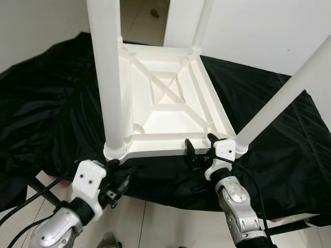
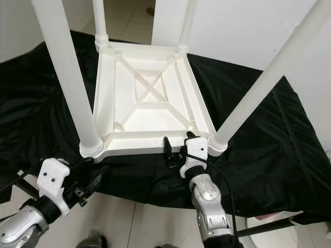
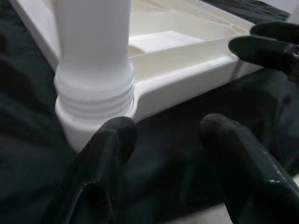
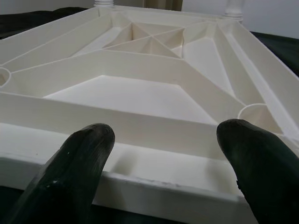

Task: Building children table

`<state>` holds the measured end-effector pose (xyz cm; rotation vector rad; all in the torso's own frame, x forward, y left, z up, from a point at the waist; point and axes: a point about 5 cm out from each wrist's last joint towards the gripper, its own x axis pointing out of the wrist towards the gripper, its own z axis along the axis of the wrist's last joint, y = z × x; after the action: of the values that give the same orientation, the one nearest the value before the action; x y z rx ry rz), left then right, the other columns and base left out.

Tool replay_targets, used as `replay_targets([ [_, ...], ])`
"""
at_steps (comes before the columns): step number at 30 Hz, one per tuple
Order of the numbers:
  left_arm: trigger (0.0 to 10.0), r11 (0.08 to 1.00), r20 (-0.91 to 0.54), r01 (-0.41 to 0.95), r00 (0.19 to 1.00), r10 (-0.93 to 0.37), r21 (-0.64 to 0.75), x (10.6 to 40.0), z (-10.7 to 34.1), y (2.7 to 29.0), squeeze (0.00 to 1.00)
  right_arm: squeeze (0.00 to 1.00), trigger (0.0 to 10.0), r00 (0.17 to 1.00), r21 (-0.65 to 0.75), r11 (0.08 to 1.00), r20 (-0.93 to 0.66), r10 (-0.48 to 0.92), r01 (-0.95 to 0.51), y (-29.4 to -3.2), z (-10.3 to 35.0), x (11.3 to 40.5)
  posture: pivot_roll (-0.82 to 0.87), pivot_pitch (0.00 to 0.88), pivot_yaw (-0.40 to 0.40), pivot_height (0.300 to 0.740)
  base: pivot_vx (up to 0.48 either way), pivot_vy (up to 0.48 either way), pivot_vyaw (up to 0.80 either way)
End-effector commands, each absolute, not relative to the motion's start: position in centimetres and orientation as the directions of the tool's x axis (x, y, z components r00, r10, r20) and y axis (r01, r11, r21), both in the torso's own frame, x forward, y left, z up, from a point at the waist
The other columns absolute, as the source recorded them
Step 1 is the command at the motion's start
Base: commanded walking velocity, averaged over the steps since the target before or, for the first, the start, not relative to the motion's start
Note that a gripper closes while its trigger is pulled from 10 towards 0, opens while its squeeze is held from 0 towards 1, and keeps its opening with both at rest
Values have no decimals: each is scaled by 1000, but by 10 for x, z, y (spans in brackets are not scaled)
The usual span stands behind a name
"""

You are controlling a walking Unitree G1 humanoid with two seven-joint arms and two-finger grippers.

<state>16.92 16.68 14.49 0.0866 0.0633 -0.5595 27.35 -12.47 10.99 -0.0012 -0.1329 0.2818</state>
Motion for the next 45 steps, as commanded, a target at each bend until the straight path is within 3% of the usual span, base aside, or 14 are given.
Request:
replay_targets([
  [1, 10000, 818, -85, 572, 819, -567, 57, 166, 147, 167, 0, 0, 10000, 954, -18, 960, 105, 279, -279, -127, 105, 273, 235, 107, -136, 740, 0, 0, 0],
  [10, 10000, 887, -128, 424, 905, -406, 185, 180, 151, 225, 0, 0, 10000, 955, -34, 959, 90, 283, -281, -128, 100, 274, 223, 102, -142, 740, 0, 0, 0],
  [22, 10000, 911, -30, 284, 957, -288, 300, 231, 165, 246, 0, 0, 10000, 969, -40, 971, 59, 238, -236, -139, 93, 267, 174, 84, -128, 740, 0, 0, 0],
  [25, 10000, 909, 50, 274, 951, -305, 315, 262, 177, 235, 0, 0, 10000, 979, -52, 978, 19, 205, -204, -148, 84, 258, 161, 82, -120, 740, 0, 0, 0],
  [33, 10000, 885, 145, 339, 906, -398, 318, 295, 196, 203, 0, 0, 10000, 989, -59, 987, -26, 148, -150, -156, 76, 251, 135, 82, -112, 740, 0, 0, 0],
  [41, 10000, 870, 189, 392, 869, -457, 300, 307, 204, 179, 0, 0, 10000, 994, -56, 993, -43, 101, -103, -160, 74, 250, 127, 79, -108, 740, 0, 0, 0],
  [45, 10000, 842, 209, 456, 828, -520, 289, 310, 205, 156, 0, 0, 10000, 995, 8, 998, -82, 62, -61, -168, 72, 249, 124, 75, -109, 740, 0, 0, 0],
])
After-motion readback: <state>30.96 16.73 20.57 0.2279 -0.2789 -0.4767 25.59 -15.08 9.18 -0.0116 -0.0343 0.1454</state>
